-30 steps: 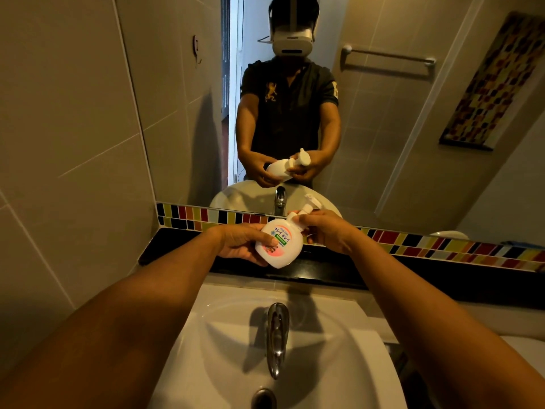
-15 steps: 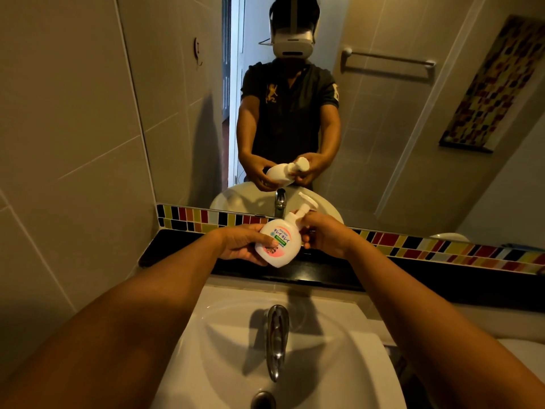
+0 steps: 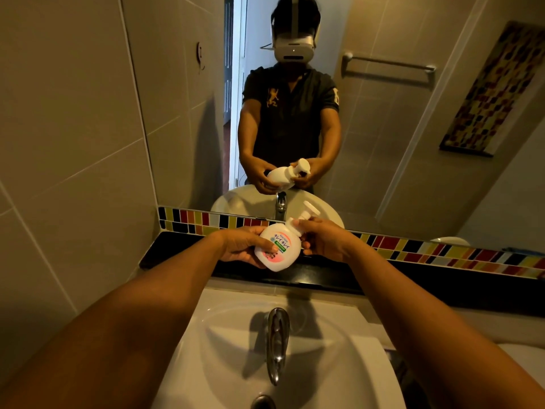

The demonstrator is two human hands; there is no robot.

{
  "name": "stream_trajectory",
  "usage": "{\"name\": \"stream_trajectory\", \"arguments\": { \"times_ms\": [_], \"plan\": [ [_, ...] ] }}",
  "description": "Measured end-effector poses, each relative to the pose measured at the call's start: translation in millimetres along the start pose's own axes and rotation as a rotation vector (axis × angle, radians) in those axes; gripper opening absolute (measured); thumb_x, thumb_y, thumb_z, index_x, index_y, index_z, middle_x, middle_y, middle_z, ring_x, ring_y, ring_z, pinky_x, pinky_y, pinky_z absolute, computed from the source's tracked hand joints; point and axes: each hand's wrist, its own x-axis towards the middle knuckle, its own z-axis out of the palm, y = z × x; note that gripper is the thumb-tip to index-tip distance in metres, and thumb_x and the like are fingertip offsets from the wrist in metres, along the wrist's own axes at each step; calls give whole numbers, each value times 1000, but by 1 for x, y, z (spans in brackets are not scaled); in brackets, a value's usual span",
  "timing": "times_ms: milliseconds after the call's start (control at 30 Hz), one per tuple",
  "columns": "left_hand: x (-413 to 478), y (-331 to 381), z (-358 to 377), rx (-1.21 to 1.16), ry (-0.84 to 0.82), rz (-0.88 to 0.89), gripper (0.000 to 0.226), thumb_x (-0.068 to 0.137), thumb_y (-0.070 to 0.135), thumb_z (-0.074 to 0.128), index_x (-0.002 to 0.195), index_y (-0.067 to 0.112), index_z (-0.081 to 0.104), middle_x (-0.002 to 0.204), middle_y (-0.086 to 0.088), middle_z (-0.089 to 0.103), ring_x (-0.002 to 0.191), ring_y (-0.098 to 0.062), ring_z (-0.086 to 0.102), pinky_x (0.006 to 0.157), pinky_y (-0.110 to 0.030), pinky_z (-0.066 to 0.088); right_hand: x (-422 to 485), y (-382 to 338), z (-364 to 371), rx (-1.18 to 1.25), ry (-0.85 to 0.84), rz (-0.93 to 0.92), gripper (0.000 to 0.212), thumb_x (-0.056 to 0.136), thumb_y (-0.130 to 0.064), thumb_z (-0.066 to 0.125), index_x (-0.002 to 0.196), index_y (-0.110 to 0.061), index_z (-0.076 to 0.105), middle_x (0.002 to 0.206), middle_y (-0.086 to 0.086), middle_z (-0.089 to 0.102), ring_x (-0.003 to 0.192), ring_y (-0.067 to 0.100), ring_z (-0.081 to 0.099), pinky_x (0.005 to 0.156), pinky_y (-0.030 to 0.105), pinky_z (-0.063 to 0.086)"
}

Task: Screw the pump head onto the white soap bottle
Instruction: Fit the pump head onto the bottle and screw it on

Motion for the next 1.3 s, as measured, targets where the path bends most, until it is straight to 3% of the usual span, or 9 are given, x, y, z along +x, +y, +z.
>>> {"name": "stream_trajectory", "arguments": {
  "times_ms": [133, 267, 333, 500, 700, 900, 1067, 1167, 1300],
  "plan": [
    [0, -1, 3, 18, 8, -2, 47, 82, 7, 73, 125, 18, 58, 118, -12, 69, 112, -31, 66, 83, -44, 59, -1, -1, 7, -46, 27, 37, 54, 83, -57, 64, 109, -10, 62, 76, 7, 61, 58, 14, 51, 58, 27, 48],
    [-1, -3, 1, 9, 27, 2, 46, 82, 6, 73, 124, 19, 58, 118, -11, 68, 111, -31, 66, 85, -45, 59, -3, -1, 1, 45, -34, 29, 45, 88, -29, 63, 128, -10, 53, 95, 13, 57, 67, 15, 52, 64, 28, 49],
    [-1, -4, 0, 18, 26, 2, 47, 81, 5, 73, 125, 19, 58, 119, -12, 68, 112, -31, 66, 85, -45, 59, -3, -1, 0, 30, -31, 18, 45, 88, -24, 64, 128, -8, 52, 94, 13, 57, 68, 15, 54, 64, 27, 51],
    [-2, -2, 5, 50, 17, -1, 46, 81, 6, 73, 123, 20, 58, 117, -11, 68, 110, -30, 67, 80, -42, 60, -4, -1, 8, -61, 21, 54, 56, 85, -53, 65, 117, -8, 61, 79, 8, 60, 61, 14, 52, 59, 27, 49],
    [-2, -1, 3, 41, 19, 6, 39, 82, 5, 72, 115, 22, 60, 116, -11, 68, 109, -30, 66, 74, -39, 62, -6, 1, -2, 15, -35, 18, 47, 88, -21, 65, 131, -7, 49, 95, 13, 59, 68, 15, 55, 64, 27, 52],
    [4, -2, 4, 70, 23, 0, 53, 80, 8, 75, 128, 19, 56, 122, -13, 67, 111, -31, 67, 82, -44, 60, -6, 1, 2, -42, 3, 58, 59, 82, -49, 69, 122, -7, 57, 84, 9, 62, 64, 15, 55, 61, 27, 52],
    [4, -2, 1, 63, 25, 8, 52, 80, 7, 75, 127, 19, 57, 122, -13, 67, 112, -31, 66, 84, -44, 60, -8, 1, -2, 0, -31, 19, 40, 90, -24, 64, 126, -11, 54, 105, 16, 58, 71, 17, 56, 65, 28, 53],
    [3, -1, 3, 81, 30, 5, 53, 79, 8, 76, 127, 19, 56, 121, -12, 68, 111, -31, 67, 83, -44, 60, -5, 2, 0, -43, 15, 15, 45, 87, -35, 69, 121, -7, 58, 98, 14, 63, 69, 16, 57, 63, 28, 54],
    [5, -1, 6, 102, 40, 11, 56, 78, 11, 78, 128, 19, 56, 119, -11, 69, 109, -30, 68, 86, -46, 59, -2, 3, 6, -125, 73, 31, 75, 66, -64, 72, 113, -5, 63, 80, 10, 65, 62, 16, 56, 60, 28, 52]
  ]
}}
